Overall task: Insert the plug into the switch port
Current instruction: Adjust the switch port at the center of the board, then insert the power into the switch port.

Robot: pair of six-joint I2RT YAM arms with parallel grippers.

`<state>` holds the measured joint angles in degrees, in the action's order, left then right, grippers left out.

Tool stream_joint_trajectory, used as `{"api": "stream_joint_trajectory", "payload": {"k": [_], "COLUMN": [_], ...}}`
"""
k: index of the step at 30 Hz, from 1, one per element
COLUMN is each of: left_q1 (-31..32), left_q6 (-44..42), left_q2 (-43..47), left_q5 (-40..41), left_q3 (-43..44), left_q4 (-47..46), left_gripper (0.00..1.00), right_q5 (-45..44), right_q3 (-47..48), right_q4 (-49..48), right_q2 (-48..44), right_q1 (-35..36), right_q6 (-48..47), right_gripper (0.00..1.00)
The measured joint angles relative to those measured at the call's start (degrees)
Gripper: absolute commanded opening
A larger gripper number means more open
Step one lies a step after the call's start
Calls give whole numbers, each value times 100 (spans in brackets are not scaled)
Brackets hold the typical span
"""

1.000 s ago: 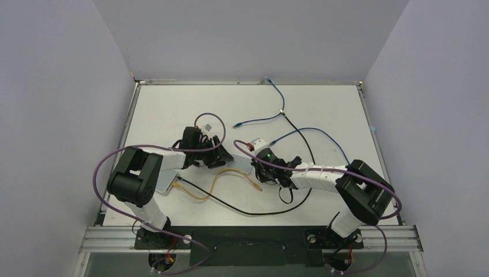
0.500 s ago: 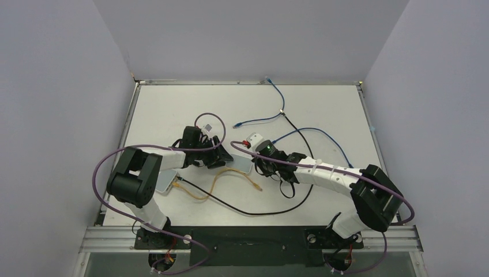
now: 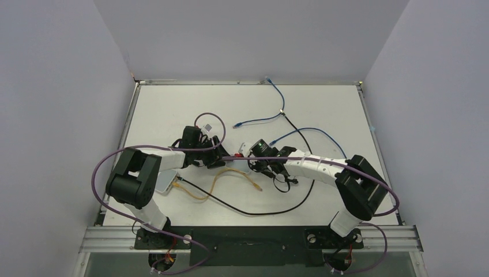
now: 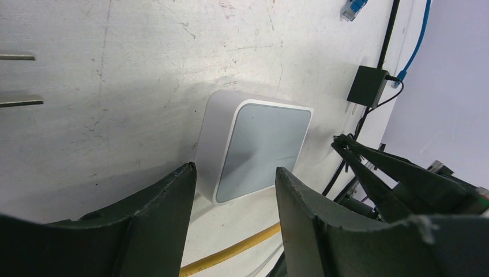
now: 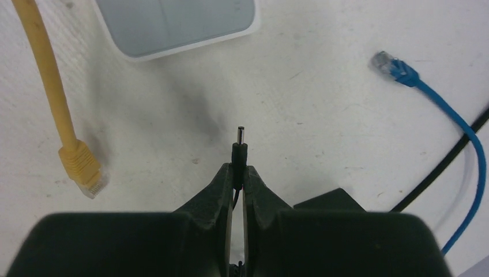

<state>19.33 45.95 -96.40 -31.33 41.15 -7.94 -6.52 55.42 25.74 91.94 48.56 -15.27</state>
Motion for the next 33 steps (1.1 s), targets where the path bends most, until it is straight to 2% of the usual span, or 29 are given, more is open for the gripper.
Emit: {"api": "stream_joint_trajectory", "payload": {"k": [13,33], "left_q1": [0,0], "left_q6": [-20,-44], "left_q2": [13,13], "left_q5": [-7,-42], "left_q3": [0,0], "left_q4": [9,9], "left_gripper": [50,51], "right_q5": [1005,1349], "right_q3": [444,855], "right_q4": [195,164], "right_q2": [636,1008], "right_q1": [-133,-240], "right_q6": [-472,-514], "right_gripper": [0,0]}}
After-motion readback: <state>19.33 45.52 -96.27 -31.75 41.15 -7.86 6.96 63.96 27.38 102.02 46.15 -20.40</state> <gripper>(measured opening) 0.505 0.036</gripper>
